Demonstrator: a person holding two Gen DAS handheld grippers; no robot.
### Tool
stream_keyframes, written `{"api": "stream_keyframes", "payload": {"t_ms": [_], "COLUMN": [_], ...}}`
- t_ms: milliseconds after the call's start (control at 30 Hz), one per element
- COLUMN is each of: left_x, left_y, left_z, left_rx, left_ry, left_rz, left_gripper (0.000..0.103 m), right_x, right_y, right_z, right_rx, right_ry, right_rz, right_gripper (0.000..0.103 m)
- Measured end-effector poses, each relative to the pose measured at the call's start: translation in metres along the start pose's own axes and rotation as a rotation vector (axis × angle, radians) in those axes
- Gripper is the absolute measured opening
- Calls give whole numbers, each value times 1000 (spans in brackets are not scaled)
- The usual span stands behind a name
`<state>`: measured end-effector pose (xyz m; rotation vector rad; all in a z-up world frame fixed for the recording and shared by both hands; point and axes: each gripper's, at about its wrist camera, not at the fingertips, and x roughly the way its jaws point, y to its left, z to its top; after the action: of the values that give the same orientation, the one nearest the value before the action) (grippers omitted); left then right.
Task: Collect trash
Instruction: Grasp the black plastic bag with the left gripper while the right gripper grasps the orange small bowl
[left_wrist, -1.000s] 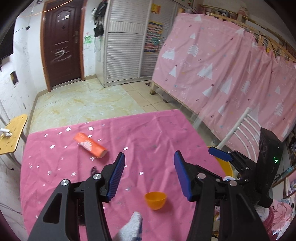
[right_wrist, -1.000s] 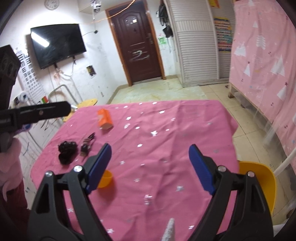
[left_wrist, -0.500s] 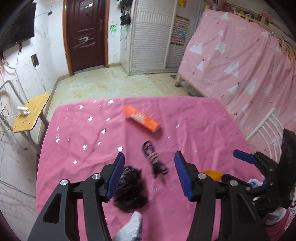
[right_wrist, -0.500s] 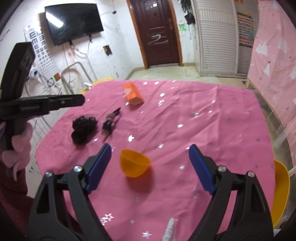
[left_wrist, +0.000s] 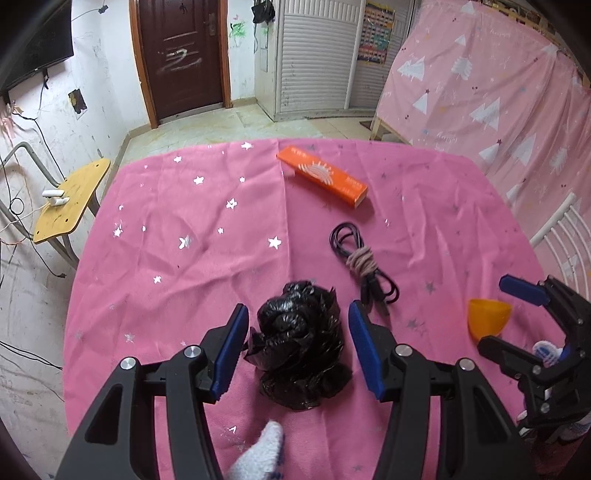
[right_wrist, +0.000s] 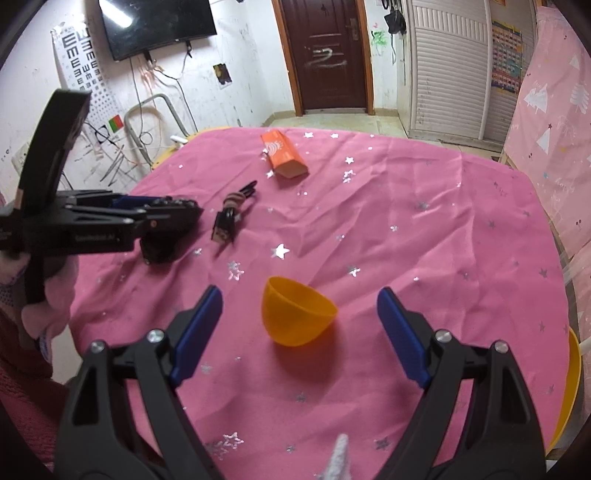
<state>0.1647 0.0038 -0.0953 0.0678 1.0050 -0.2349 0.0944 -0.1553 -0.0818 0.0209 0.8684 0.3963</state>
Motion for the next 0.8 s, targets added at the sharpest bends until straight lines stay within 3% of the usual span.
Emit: {"api": "stream_keyframes", "payload": {"t_ms": [133,233,367,467,533,633,800], "left_x": [6,10,12,12,12,10,-1], "left_y": [-2,-1,-1,-2,-3,-1,-1], "left_z": [-4,-6,-9,-9,-9,-7,-5], "left_rx": [11,16,25,29,32,19,9], "left_ry": [9,18,20,16,9,4,-28], "left_rz": [8,6,11,15,28,27,21], "left_gripper": [49,49,49,46,33,26,25], "right_x": [4,7,9,11,12,11,7], "right_y": [1,3,4,3,4,4,3], "right_z": [0,-1,-1,-2,-2,-3,-1], "right_rx": [-13,-22,-21,-21,-23,-20,-12], "right_ry": [16,26,31,36,36,31,8], "right_rz": [-7,-11,-7,-4,-10,-8,-6], "right_gripper": [81,72,66,52,41,40,40]}}
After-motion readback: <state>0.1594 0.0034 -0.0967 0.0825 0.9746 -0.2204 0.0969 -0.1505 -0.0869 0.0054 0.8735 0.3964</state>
